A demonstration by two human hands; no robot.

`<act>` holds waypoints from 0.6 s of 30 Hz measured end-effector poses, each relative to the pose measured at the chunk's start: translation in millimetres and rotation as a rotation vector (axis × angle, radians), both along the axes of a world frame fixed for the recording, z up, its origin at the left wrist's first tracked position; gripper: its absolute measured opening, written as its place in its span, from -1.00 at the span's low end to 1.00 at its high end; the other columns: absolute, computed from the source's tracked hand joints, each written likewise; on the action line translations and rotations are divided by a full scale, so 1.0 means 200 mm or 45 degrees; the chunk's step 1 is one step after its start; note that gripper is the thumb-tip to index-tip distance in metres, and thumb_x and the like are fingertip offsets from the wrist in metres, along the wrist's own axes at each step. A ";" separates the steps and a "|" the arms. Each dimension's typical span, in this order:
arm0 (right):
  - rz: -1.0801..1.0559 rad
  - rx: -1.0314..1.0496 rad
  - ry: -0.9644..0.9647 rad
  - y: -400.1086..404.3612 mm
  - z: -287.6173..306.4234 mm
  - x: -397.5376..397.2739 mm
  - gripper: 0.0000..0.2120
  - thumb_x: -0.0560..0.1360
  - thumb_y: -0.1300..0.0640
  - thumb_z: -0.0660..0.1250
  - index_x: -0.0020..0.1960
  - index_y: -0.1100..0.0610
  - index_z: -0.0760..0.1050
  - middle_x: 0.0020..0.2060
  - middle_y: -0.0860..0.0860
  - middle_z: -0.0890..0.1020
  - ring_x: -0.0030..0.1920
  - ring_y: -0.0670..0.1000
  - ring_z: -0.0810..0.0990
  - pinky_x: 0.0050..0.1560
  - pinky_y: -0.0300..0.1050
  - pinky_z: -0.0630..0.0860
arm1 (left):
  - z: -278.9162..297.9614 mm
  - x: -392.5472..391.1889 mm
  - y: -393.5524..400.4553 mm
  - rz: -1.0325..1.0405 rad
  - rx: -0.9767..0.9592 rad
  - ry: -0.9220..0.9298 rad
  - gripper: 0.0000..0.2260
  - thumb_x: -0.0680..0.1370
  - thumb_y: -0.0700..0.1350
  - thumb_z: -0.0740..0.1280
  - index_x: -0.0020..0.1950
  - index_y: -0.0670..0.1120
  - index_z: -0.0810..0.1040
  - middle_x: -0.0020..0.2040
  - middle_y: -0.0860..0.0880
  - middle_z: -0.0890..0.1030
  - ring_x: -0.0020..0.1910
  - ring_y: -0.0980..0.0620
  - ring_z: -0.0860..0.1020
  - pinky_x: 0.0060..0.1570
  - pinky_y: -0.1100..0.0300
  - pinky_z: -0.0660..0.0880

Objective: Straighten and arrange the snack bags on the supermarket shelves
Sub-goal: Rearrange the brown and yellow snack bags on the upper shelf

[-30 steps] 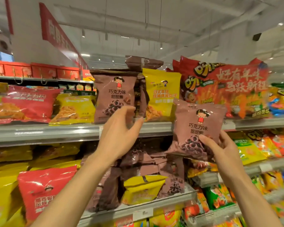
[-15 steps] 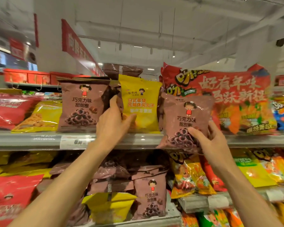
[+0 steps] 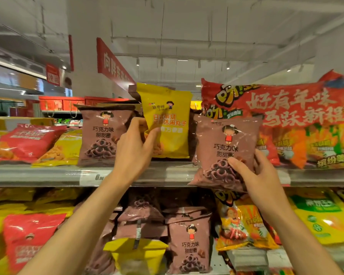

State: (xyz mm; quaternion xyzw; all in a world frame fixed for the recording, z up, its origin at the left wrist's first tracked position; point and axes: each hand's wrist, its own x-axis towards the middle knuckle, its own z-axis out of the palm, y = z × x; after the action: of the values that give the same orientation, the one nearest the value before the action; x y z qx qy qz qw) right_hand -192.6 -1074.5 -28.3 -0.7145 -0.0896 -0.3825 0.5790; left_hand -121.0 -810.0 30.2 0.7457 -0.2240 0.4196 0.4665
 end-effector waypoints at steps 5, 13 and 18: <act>-0.018 -0.042 -0.015 0.09 0.08 0.04 -0.65 0.52 -0.12 0.44 0.27 -0.16 0.50 0.06 -0.28 0.68 0.02 -0.32 0.64 -0.01 -0.26 0.54 | 0.04 -0.09 0.18 -0.004 -0.095 -0.010 -0.75 0.62 0.12 0.38 0.21 0.03 0.51 -0.09 0.23 0.69 -0.20 0.21 0.70 -0.10 -0.07 0.68; -0.038 -0.189 -0.011 0.35 0.26 0.31 -0.59 0.59 -0.06 0.38 0.38 -0.07 0.34 0.04 -0.39 0.50 -0.07 -0.59 0.47 -0.13 -0.57 0.40 | 0.02 -0.19 0.48 0.057 -0.144 0.020 -0.74 0.59 0.07 0.43 0.22 0.04 0.50 -0.03 0.14 0.69 -0.18 0.17 0.71 -0.31 0.28 0.62; -0.082 -0.339 0.087 0.48 0.23 0.42 -0.43 0.60 -0.11 0.34 0.51 0.04 0.22 0.21 -0.21 0.57 0.15 -0.21 0.57 0.19 -0.17 0.47 | -0.03 -0.19 0.55 0.071 -0.124 0.055 -0.64 0.58 0.08 0.43 0.33 0.02 0.52 0.13 0.14 0.66 0.09 0.15 0.64 0.03 0.14 0.62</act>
State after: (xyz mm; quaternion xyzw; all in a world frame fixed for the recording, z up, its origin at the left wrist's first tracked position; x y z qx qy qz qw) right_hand -108.2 -977.5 16.9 -0.8001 -0.0968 -0.3612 0.4690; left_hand -158.5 -699.4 23.5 0.7369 -0.1725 0.4267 0.4951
